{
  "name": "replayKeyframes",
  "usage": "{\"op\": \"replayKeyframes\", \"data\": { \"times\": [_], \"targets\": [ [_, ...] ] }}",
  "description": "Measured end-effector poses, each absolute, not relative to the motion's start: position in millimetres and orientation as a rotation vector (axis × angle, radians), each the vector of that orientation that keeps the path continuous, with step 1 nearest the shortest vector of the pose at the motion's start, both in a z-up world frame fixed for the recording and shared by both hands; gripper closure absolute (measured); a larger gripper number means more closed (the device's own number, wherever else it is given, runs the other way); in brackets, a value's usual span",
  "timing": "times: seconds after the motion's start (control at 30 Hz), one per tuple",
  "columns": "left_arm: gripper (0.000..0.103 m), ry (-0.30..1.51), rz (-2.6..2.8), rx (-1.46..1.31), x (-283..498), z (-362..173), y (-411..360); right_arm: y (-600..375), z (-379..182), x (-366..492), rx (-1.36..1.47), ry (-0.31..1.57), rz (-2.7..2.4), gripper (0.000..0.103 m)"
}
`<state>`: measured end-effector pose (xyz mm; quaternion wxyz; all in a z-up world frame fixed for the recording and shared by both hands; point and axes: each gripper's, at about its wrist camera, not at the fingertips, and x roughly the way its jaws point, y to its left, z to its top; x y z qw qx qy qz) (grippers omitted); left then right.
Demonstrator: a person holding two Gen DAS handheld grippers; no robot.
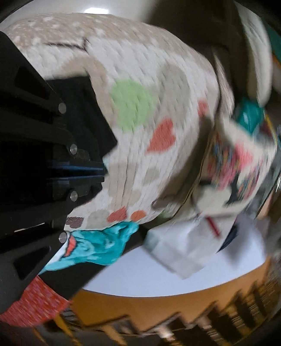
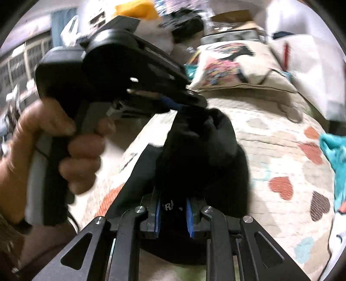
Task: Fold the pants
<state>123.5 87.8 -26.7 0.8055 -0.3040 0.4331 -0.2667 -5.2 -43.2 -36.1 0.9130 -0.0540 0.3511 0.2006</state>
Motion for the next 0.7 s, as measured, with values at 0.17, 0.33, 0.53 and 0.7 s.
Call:
{"op": "replayKeyframes", "data": {
  "times": [0.17,0.33,0.53,0.7],
  "targets": [
    [0.099,0.939,-0.524,-0.78,115,-57,128,-11,-52,-6,-0.19,0.753,0.431,0.082],
    [0.099,0.927,-0.506,-0.865,103,-69,155,17,-62,-13,-0.34,0.735,0.428,0.082],
    [0.092,0.945,-0.378,-0.936,81,-82,190,34,-70,-33,-0.451,0.717,0.473,0.044],
    [0.092,0.895,-0.342,-0.86,63,-49,192,25,-60,-57,-0.505,0.693,0.507,0.038]
  ]
}}
